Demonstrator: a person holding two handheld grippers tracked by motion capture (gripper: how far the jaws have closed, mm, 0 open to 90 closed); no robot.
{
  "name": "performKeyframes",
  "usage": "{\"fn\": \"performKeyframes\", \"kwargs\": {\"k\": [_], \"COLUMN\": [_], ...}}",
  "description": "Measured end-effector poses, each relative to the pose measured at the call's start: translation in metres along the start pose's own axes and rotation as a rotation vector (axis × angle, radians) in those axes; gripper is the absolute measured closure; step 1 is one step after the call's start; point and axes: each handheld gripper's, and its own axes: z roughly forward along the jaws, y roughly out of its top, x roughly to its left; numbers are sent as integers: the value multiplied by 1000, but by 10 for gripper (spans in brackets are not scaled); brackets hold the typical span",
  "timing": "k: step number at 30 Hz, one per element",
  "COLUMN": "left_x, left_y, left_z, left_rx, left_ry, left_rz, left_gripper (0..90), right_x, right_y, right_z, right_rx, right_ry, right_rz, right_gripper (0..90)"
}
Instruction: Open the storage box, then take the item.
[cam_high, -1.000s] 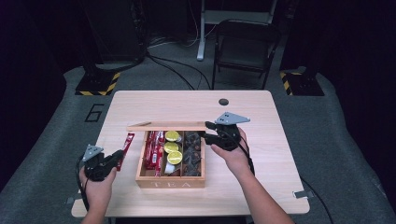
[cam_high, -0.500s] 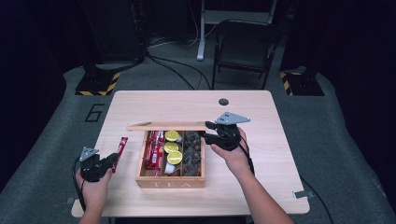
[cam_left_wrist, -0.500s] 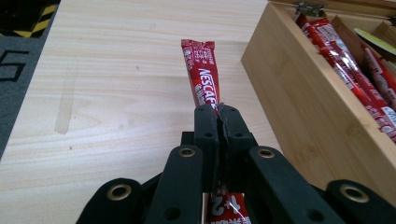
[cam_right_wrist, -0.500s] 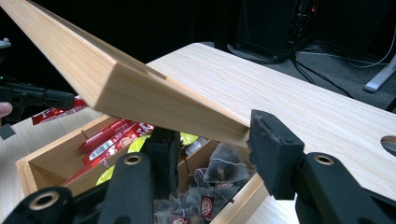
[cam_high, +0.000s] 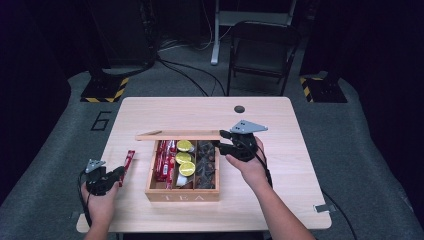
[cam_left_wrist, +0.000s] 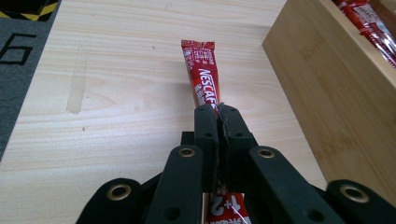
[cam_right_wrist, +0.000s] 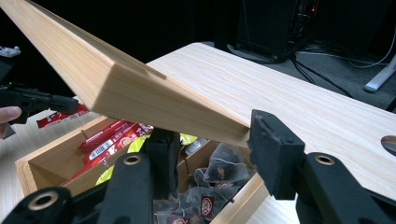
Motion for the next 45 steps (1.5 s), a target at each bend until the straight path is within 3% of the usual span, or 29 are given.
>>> {"fn": "performKeyframes", "kwargs": {"k": [21, 22, 29, 40, 44, 45], "left_x": [2, 3, 3, -1, -10, -15], "left_y": [-8, -8, -9, -5, -1, 2], "left_z": [12, 12, 13, 10, 6, 4], "left_rx": [50, 61, 74, 23, 12, -3], "left_ry": [25, 30, 22, 0, -4, -12], "left_rz": [-11, 7, 1, -51, -26, 1], "left_gripper": [867, 867, 858, 679, 580, 563], "right_x": [0, 0, 0, 1, 2, 2], "right_y": [0, 0, 0, -2, -3, -3], "right_z": [0, 0, 0, 0, -1, -1], "right_rx": [-1, -2, -1, 5, 4, 4], "right_ry": [0, -1, -1, -1, -4, -5], "right_rz": [0, 0, -1, -1, -2, -2], "right_gripper": [535, 535, 535, 534, 534, 534]}}
